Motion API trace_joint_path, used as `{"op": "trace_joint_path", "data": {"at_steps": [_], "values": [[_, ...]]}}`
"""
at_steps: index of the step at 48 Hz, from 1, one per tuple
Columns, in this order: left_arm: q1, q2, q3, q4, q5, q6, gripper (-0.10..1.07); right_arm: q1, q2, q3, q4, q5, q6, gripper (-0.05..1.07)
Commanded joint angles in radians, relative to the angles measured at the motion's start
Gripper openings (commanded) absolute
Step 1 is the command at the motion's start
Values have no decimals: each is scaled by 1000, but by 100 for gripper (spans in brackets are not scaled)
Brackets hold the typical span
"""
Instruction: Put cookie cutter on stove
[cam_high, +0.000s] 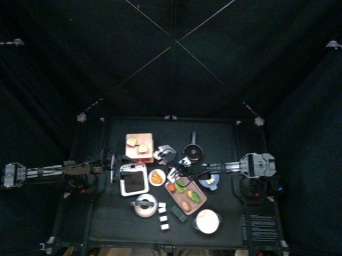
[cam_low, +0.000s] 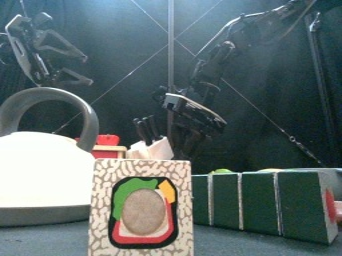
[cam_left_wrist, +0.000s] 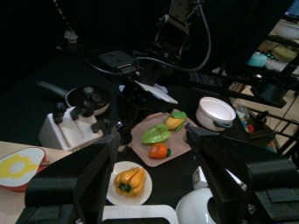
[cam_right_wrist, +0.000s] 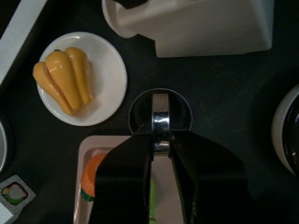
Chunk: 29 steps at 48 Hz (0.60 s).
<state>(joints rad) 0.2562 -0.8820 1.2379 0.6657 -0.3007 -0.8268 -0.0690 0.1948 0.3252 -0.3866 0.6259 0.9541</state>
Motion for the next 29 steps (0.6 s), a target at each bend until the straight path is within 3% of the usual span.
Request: {"op": "trace_joint_path", "data": {"at_steps": [1,20,29], "values": [[-2,2,-12,-3,-3,2,96,6,-55,-21,-2,2,3,55],[15,-3,-20,0,-5,3,96,72,-75,-91,-3,-5,3,55],[20,-41,-18,11,-72,14,96,100,-52,-146,-3,-52,2,55]]}}
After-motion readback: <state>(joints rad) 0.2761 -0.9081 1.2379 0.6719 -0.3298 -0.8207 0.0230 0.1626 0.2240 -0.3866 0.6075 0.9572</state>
